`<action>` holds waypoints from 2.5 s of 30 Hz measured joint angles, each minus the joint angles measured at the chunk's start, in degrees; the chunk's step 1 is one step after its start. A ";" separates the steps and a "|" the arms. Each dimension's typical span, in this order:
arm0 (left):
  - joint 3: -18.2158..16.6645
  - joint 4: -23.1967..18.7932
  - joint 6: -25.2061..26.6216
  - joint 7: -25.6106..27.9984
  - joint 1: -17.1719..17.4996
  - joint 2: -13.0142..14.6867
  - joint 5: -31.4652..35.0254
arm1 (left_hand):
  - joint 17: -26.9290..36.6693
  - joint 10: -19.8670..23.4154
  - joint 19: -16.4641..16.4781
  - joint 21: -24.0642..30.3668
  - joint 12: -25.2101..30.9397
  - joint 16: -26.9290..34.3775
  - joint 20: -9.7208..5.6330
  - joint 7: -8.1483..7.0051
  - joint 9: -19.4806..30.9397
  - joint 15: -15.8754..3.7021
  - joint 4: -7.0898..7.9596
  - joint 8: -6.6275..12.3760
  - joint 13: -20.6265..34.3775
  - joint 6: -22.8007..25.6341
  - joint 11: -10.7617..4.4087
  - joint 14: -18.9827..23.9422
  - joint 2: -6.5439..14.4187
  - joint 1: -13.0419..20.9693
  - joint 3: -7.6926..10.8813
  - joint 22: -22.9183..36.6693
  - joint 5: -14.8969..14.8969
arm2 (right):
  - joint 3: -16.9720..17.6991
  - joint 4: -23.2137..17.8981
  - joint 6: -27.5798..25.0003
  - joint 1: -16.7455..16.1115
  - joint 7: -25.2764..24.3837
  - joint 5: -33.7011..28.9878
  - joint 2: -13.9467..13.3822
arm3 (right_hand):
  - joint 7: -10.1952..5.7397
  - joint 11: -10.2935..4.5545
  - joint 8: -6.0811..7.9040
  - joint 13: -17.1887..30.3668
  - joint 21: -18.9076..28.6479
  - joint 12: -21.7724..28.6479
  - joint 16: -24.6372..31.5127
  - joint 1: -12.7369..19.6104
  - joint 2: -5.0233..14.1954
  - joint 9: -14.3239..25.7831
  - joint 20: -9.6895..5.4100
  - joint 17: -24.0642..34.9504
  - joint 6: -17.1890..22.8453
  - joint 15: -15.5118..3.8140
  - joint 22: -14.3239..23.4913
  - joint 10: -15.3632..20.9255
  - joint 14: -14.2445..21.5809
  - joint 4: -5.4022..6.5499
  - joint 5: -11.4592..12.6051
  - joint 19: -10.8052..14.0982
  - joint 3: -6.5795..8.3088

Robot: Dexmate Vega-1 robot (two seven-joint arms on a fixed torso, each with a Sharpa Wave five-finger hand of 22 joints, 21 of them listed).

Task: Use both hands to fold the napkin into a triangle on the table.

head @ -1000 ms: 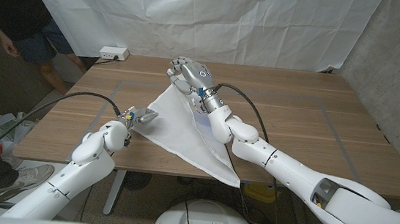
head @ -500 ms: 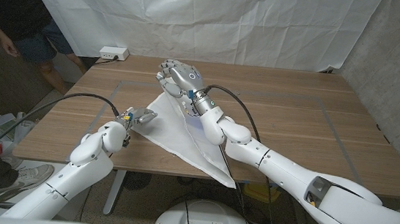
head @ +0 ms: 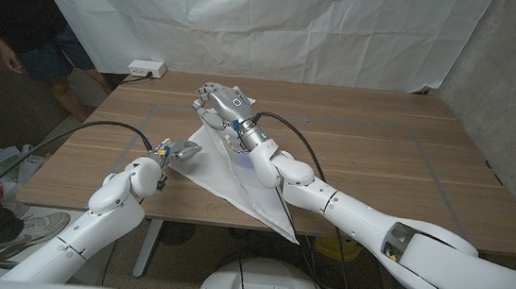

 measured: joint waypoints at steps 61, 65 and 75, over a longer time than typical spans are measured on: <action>-3.51 -30.47 29.01 1.70 18.43 3.24 20.50 | -0.29 -0.97 0.34 -0.40 0.09 0.00 0.96 -2.32 0.17 0.62 -4.41 0.15 0.10 -1.95 0.72 0.01 -2.64 1.74 -0.30 -0.27 0.00 | -2.43 2.60 2.70 -1.64 -0.94 0.33 -1.70 | -0.21 0.30 -0.01 0.27 -0.45 -0.67 -0.43 0.22 0.22 0.01 -0.01 -0.01 0.21 -0.27 0.00 0.29 0.28 0.31 0.00 -0.01 -0.32; -4.73 -31.71 29.05 3.96 20.36 1.83 20.86 | -0.23 -1.47 0.63 -0.40 0.09 0.00 1.24 -2.95 0.17 0.93 -5.12 -0.28 0.10 -4.61 1.21 -0.30 -2.64 1.74 -0.38 -0.27 0.00 | -2.78 1.95 3.15 -2.20 -0.56 0.31 -2.01 | -0.21 0.00 -0.01 0.27 -0.45 -0.89 -0.66 0.22 0.22 0.01 -0.21 -0.01 0.21 -0.26 0.00 0.61 0.28 0.31 0.00 0.20 -0.32; -7.65 -33.43 25.52 11.64 23.72 -1.19 19.67 | -0.14 -2.12 0.40 -0.40 -0.24 -0.47 1.65 -3.15 0.17 1.34 -5.47 -0.27 0.10 -6.02 1.85 -0.72 -2.63 1.74 -0.73 -0.26 0.00 | -3.67 0.75 3.92 -3.55 0.39 0.25 -2.68 | -0.21 0.00 -0.02 0.27 -0.45 -0.89 -0.66 0.22 0.22 0.01 -0.21 0.00 0.20 -0.26 0.00 0.61 0.28 0.31 0.00 0.20 -0.32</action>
